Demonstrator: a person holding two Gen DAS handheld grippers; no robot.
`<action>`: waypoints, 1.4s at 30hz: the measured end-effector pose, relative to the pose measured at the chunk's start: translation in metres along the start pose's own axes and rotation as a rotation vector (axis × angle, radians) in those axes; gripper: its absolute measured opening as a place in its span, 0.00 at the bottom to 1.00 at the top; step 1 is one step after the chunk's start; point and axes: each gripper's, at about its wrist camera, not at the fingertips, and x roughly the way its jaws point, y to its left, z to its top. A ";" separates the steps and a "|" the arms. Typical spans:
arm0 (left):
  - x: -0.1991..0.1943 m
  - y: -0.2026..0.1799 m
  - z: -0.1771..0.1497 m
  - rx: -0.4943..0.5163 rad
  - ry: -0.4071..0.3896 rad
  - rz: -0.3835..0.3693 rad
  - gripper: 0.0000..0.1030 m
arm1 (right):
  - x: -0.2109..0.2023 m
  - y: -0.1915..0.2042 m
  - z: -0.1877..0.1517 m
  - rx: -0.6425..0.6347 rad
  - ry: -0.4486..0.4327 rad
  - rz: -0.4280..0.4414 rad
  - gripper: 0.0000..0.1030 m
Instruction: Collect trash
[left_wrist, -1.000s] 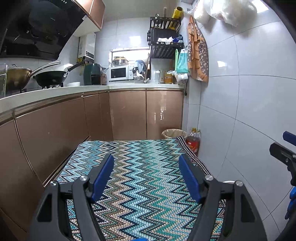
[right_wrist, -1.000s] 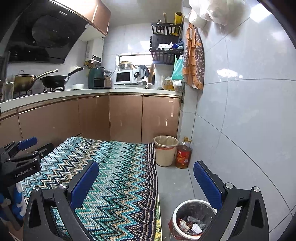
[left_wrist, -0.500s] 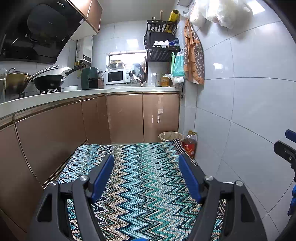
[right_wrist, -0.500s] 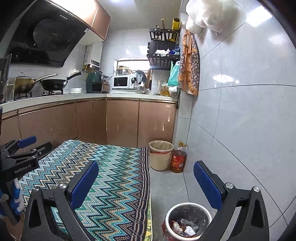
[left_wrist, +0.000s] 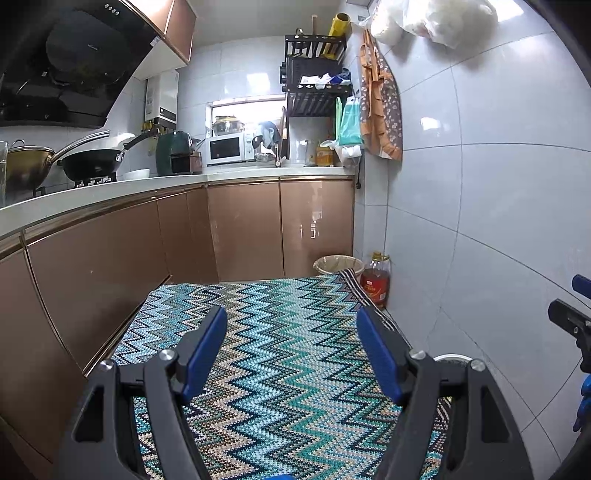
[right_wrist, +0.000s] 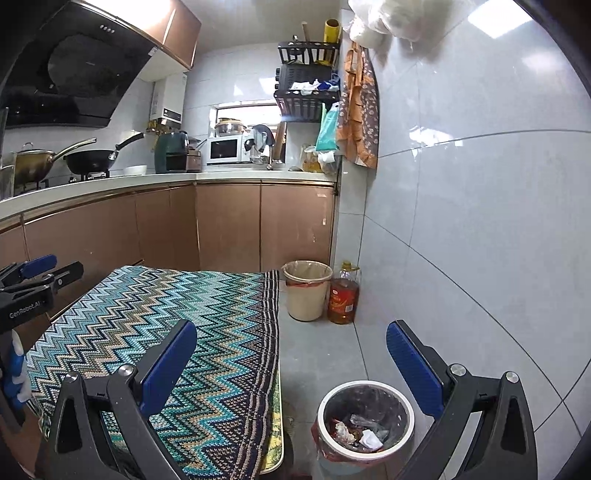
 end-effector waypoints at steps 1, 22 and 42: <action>0.000 0.000 0.000 0.001 0.001 0.000 0.69 | 0.000 -0.001 0.000 0.003 0.000 0.002 1.00; -0.009 -0.002 0.003 0.034 -0.022 0.021 0.69 | -0.005 -0.008 -0.001 0.035 -0.019 0.039 1.00; -0.028 0.003 0.014 0.095 -0.073 0.132 0.69 | -0.012 0.000 0.003 0.041 -0.045 0.064 1.00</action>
